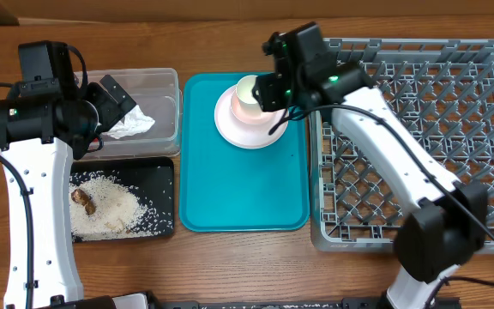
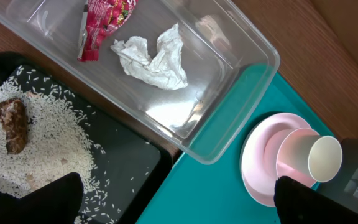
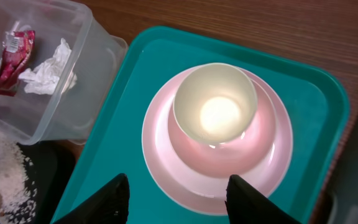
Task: Sort waste into correct bins and load items into the dishwasher
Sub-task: 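Move the right gripper over the white cup on the pink plate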
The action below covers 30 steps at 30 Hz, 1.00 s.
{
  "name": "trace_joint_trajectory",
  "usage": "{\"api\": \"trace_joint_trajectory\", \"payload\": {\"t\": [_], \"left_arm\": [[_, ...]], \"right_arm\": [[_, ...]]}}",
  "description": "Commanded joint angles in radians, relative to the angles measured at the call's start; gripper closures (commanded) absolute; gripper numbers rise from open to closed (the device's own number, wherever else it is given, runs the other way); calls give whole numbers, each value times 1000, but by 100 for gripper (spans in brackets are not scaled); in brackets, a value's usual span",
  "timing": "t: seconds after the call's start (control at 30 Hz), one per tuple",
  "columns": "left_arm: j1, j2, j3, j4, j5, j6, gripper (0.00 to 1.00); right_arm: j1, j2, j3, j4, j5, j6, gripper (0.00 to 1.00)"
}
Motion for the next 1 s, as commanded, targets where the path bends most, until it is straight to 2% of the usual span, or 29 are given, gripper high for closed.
{"api": "trace_joint_trajectory", "payload": {"t": [0.0,0.3,0.47,0.6,0.97], "left_arm": [[3,8,3,2,7,19,0],[3,8,3,2,7,19,0],[3,8,3,2,7,19,0],[3,8,3,2,7,19,0],[3,8,3,2,7,20,0]], "right_arm": [[45,48,16,43,22,-70,48],[142,106,16,136,126,-229,44],[148,145,16,189,149,-340,48],[142,169,16,242,205,-341,51],[127,196,16,298,204,-341,52]]}}
